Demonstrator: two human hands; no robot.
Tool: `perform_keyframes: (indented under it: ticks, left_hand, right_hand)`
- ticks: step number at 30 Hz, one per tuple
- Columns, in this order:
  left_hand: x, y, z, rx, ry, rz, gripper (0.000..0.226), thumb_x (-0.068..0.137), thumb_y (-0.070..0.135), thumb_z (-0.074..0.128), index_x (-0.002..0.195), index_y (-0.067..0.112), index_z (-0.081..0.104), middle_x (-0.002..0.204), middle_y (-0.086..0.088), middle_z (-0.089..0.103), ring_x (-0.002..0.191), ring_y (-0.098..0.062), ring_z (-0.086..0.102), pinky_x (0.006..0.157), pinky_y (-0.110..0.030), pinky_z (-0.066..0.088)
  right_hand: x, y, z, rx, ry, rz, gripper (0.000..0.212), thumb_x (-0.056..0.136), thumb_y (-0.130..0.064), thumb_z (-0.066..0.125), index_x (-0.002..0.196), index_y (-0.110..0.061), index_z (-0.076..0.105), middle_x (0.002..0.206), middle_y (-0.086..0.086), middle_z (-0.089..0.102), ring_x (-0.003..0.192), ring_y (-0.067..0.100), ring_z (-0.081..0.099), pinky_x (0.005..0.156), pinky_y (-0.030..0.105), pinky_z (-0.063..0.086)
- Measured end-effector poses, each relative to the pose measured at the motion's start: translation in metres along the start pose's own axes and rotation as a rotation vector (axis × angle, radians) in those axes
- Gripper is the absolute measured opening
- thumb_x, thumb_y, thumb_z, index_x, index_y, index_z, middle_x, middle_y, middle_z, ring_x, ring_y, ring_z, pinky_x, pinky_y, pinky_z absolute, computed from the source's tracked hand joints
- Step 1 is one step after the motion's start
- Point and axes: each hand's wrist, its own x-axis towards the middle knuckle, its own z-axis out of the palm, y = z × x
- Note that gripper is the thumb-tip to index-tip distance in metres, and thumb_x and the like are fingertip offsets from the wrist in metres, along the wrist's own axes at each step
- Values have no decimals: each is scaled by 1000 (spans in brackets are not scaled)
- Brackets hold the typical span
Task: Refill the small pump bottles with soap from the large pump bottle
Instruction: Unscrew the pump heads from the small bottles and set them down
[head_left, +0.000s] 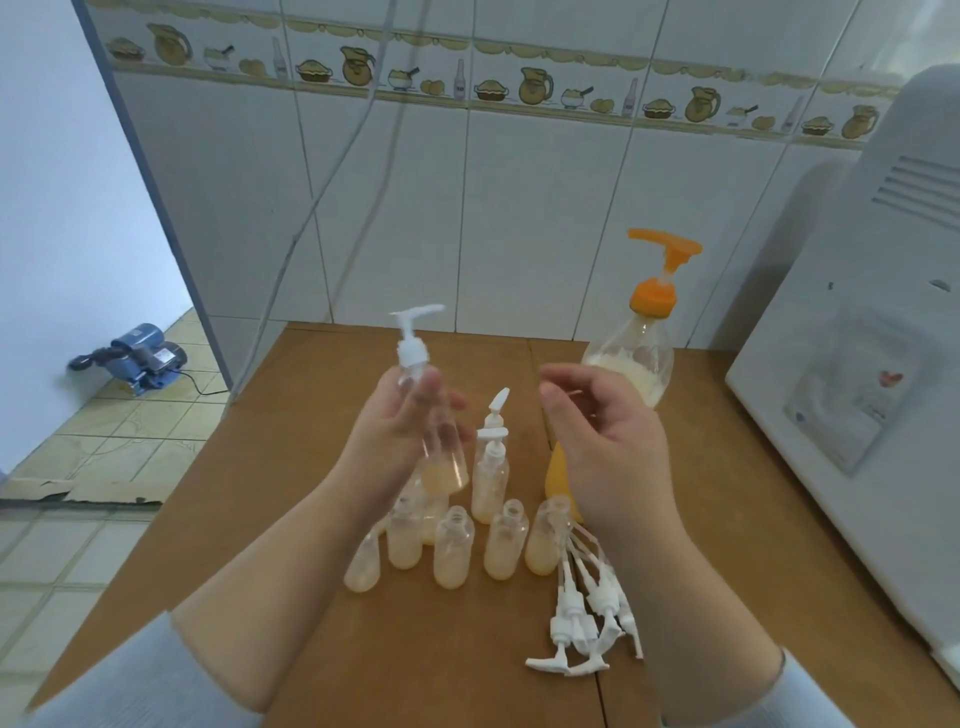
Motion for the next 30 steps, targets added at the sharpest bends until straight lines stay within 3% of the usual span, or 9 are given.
perform_keyframes:
  ticks: [2, 5, 13, 15, 17, 20, 25, 28, 30]
  left_hand:
    - [-7, 5, 5, 207, -93, 78, 53, 77, 62, 57, 97, 14, 53, 80, -2, 67, 71, -24, 66, 69, -41, 55]
    - [-13, 13, 12, 436, -60, 95, 49, 69, 56, 67, 92, 16, 51, 80, -4, 67, 70, -22, 64, 63, -37, 55]
    - [-21, 19, 13, 721, -252, 59, 47, 79, 47, 68, 108, 24, 40, 95, 5, 58, 80, -9, 59, 69, -30, 54]
    - [-21, 19, 12, 643, -304, 28, 58, 74, 54, 68, 116, 22, 45, 98, 2, 62, 84, -16, 62, 74, -40, 55]
    - [-22, 23, 11, 463, -366, -24, 62, 71, 51, 74, 117, 16, 52, 93, -5, 67, 80, -22, 65, 76, -44, 56]
    - [-26, 27, 8, 194, -421, -129, 54, 71, 38, 76, 108, 2, 60, 80, -8, 68, 71, -18, 66, 77, -41, 57]
    - [-30, 23, 6, -3, -531, -188, 50, 80, 35, 66, 89, -12, 54, 72, -12, 57, 60, -18, 57, 61, -29, 49]
    - [-30, 25, 1, -97, -541, -203, 54, 73, 42, 71, 89, -8, 58, 73, -12, 60, 58, -18, 57, 58, -27, 50]
    - [-28, 30, -2, -137, -508, -207, 46, 71, 42, 75, 87, 1, 63, 73, -9, 64, 58, -18, 58, 59, -27, 51]
  right_hand:
    - [11, -9, 4, -80, -75, 42, 14, 85, -36, 65, 98, -31, 66, 93, -5, 62, 72, 0, 54, 63, 13, 45]
    - [20, -16, 9, -125, -208, 141, 33, 73, -47, 73, 97, -25, 69, 86, -2, 62, 73, 6, 54, 62, 18, 45]
    - [19, -14, 9, 135, -314, 250, 15, 69, -20, 82, 78, -15, 71, 71, 3, 65, 70, 10, 62, 59, 16, 51]
    - [20, -15, 7, 151, -342, 236, 12, 73, -13, 79, 80, -18, 72, 68, -3, 67, 70, 7, 65, 63, 17, 49]
    - [22, -15, 2, 161, -375, 179, 27, 75, -8, 76, 98, -21, 71, 71, -4, 67, 73, 9, 66, 70, 20, 51]
    - [22, -16, -3, 138, -424, 125, 46, 73, -7, 76, 116, -19, 63, 75, -1, 70, 76, 12, 69, 72, 20, 53]
    - [21, -21, -10, 36, -505, 113, 40, 76, -5, 73, 113, -14, 63, 88, 1, 74, 85, 13, 70, 81, 25, 54]
    - [25, -22, -16, 3, -514, 147, 65, 78, 5, 68, 135, -17, 47, 101, 1, 71, 94, 13, 68, 81, 24, 55]
    - [27, -21, -22, -5, -417, 176, 79, 78, -4, 72, 144, -24, 34, 102, -1, 70, 98, 12, 66, 84, 26, 52]
